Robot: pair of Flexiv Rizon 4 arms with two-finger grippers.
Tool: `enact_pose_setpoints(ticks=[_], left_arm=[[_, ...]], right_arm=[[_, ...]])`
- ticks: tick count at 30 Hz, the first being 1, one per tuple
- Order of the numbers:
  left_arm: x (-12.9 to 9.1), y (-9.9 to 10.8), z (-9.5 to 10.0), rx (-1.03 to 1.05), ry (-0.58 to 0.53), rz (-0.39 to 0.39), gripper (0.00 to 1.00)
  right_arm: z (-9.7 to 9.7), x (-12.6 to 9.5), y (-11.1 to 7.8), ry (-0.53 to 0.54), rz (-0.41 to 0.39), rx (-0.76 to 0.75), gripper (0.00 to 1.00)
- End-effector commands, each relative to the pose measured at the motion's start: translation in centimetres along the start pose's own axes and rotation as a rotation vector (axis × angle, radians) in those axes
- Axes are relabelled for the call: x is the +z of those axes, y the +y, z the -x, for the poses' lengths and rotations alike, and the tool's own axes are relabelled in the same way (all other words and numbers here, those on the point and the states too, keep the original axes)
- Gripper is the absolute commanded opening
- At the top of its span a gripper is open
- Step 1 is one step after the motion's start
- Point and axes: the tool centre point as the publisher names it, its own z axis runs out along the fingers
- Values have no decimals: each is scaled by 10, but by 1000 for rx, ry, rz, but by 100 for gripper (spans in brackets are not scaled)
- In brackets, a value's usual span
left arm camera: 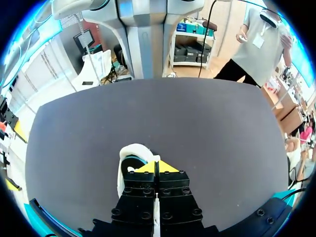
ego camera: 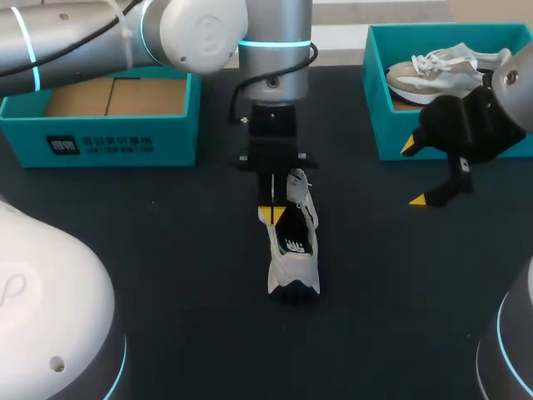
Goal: Take the shoe out of the shoebox, open the shoe tongue, remove and reinsert the insole, then place the shoe into the shoebox
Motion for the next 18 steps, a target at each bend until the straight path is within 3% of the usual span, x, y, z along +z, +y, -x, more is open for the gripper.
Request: enact_pose_setpoints(ticks=[1,11,18], left_arm=[[1,-1,-2,0,-2,4,0],[21,6,18,-48,-42,69,0],[36,25,27,-97,-15,100,0]], right_arm=[[0,1,0,-1,-4,1,100],[0,1,0,-1,-4,1,100],[0,1,0,-1,-4,1,100]])
